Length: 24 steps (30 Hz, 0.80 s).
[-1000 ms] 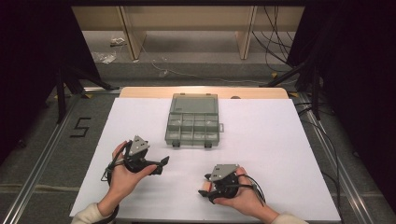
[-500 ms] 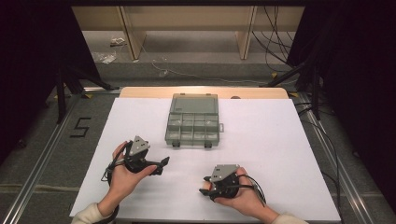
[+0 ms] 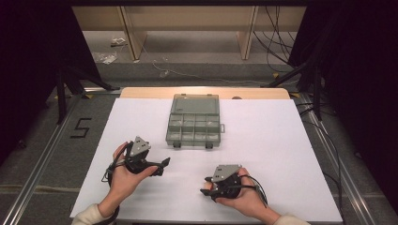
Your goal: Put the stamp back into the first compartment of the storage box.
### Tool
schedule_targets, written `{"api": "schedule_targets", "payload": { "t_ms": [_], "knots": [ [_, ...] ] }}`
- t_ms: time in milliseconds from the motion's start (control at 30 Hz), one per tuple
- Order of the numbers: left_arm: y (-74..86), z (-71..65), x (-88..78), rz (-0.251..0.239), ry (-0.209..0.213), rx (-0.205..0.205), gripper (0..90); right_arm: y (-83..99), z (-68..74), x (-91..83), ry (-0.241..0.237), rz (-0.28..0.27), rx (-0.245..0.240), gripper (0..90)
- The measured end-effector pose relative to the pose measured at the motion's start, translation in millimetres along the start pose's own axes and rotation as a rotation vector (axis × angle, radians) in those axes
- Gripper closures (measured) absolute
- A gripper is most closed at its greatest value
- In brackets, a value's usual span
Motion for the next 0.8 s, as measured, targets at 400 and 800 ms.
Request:
{"api": "schedule_targets", "payload": {
  "t_ms": [400, 800],
  "knots": [
    [0.2, 0.6, -0.5, -0.002, -0.003, 0.002, 0.0, -2.3, -2.6, -3.3, 0.013, -0.019, 0.007, 55.8],
    [0.5, 0.0, -0.7, 0.0, -0.001, 0.006, 0.0, -5.4, -6.7, -7.4, 0.035, -0.036, 0.022, 55.9]
  ]
}}
Point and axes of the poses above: each handheld gripper's, and its own axes: x roughly forward along the jaws, y roughly out of its underside, z roughly to its left, the point moved 4 cm from there along x, roughly forward along the jaws, and after that the axes turned 11 degrees about y, right-handed, at the moved point
